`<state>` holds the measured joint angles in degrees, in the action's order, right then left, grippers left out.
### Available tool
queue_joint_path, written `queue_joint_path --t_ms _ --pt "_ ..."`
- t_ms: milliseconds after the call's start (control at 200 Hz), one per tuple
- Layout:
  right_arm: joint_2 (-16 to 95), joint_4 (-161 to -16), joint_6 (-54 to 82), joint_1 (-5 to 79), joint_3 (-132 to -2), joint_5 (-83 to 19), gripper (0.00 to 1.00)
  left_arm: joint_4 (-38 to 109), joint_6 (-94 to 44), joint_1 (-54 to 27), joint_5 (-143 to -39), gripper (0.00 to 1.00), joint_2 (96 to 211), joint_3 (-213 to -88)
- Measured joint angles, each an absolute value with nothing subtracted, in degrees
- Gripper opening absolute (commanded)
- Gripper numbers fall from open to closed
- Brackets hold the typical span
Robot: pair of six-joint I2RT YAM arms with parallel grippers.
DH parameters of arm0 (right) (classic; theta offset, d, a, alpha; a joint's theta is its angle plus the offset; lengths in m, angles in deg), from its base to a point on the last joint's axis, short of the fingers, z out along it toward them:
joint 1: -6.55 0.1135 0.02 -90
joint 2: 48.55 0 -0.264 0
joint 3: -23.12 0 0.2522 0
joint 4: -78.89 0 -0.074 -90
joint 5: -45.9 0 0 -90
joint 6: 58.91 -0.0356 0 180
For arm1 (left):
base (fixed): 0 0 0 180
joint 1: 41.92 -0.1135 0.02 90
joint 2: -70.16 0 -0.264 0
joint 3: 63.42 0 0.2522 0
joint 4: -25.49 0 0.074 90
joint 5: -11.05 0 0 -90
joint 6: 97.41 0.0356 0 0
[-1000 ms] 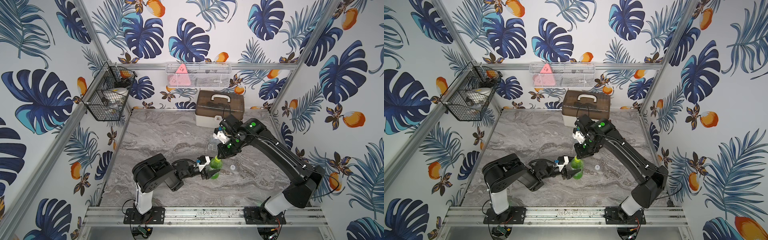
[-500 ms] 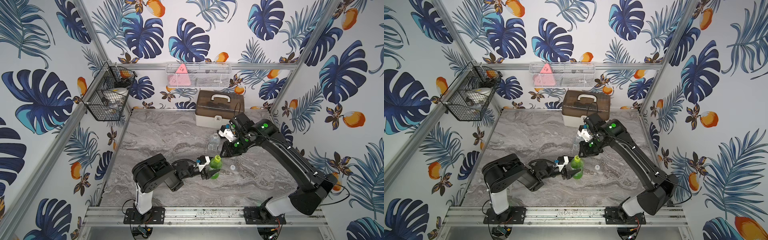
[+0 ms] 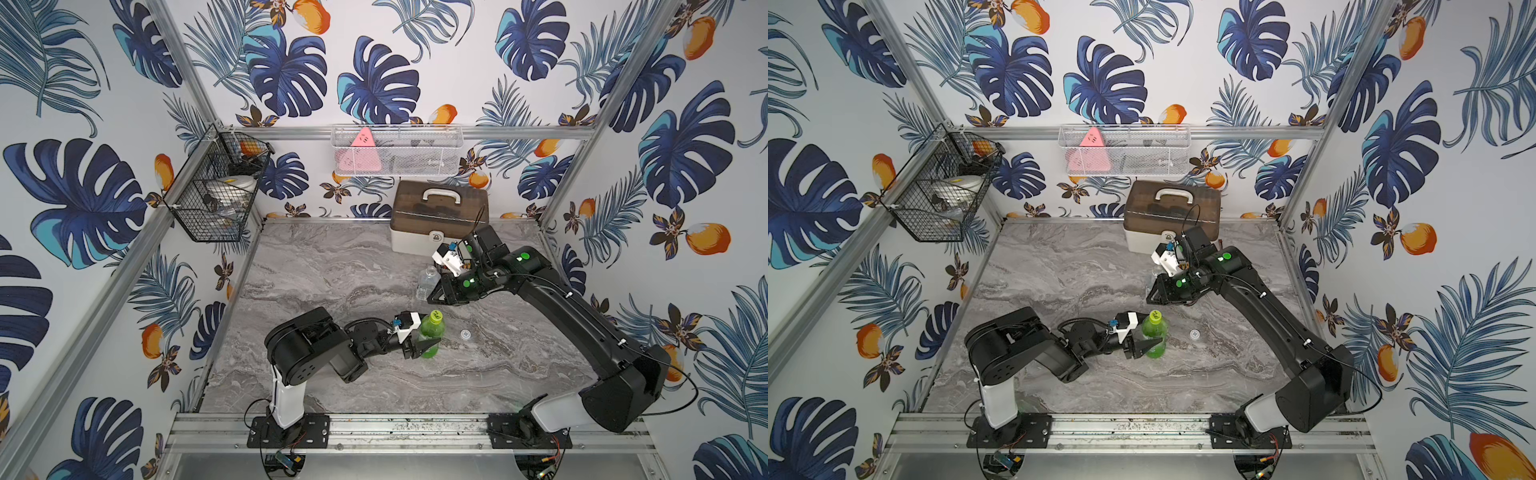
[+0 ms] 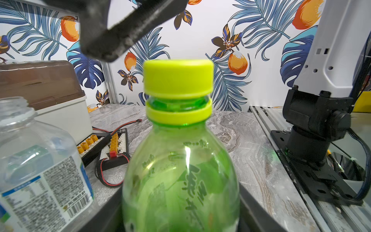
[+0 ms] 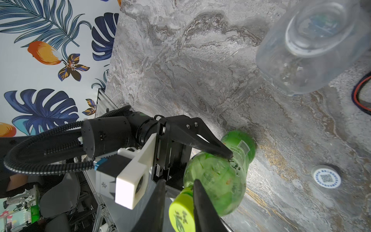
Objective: Screw on the bottle caps
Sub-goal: Screw the bottle cap onto the plastic bottle.
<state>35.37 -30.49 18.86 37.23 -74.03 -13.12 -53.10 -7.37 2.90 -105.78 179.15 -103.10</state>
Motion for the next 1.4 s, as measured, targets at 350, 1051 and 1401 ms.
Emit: queue_joint_path --t_ms 350,1051,1401 --pt "33.03 -30.70 18.89 37.21 -70.28 -13.01 0.21 -53.10 -7.35 2.90 -105.93 0.68 179.30 -103.21" --pt "27.91 -29.81 18.89 37.21 -66.67 -15.15 0.18 -53.12 -7.18 2.98 -105.56 0.68 179.30 -103.12" --pt "27.91 -24.91 19.78 38.19 -68.48 -15.72 0.18 -53.12 -7.37 2.98 -105.27 0.68 179.48 -103.32"
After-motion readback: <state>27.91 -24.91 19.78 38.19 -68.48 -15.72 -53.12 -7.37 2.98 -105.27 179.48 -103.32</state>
